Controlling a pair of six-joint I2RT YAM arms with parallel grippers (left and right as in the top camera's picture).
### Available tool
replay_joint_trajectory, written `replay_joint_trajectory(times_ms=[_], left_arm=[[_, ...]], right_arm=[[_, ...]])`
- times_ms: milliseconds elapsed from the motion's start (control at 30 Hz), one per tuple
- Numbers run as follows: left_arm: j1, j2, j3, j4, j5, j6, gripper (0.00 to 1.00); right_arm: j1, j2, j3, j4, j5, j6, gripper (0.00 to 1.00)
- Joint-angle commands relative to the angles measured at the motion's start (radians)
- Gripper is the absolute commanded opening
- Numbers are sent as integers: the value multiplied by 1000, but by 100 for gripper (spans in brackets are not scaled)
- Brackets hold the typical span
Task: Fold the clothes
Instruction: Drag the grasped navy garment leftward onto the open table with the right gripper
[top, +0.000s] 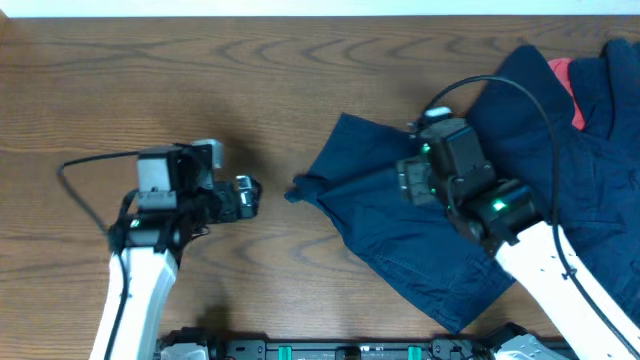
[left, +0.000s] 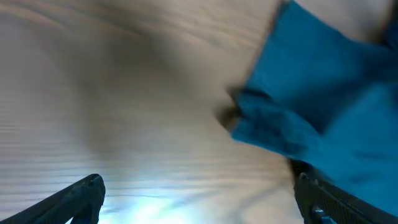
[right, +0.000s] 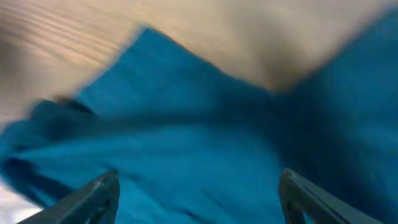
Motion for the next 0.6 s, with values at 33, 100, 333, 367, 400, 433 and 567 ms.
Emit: replay_joint_trajectory(times_ms=[33, 100, 333, 367, 400, 433, 567], left_arm=[[-55, 132, 19, 16, 235, -145, 98], [-82, 195, 19, 32, 243, -230, 98], [-161, 396, 19, 214, 262, -423, 98], [-168, 415, 19, 253, 283, -438, 98], [-174, 433, 19, 294, 308, -457, 98], [-179, 451, 19, 338, 337, -482, 98], [-190, 484, 19, 422, 348, -537, 81]], right_arm=[[-74, 2, 5, -58, 27, 61, 82], [-92, 2, 5, -66, 27, 61, 82], [-96, 2, 5, -69, 6, 60, 83], [-96, 2, 4, -69, 6, 61, 83], [-96, 2, 4, -71, 6, 60, 83], [-96, 2, 4, -72, 6, 60, 83], [-96, 2, 4, -80, 6, 61, 84]])
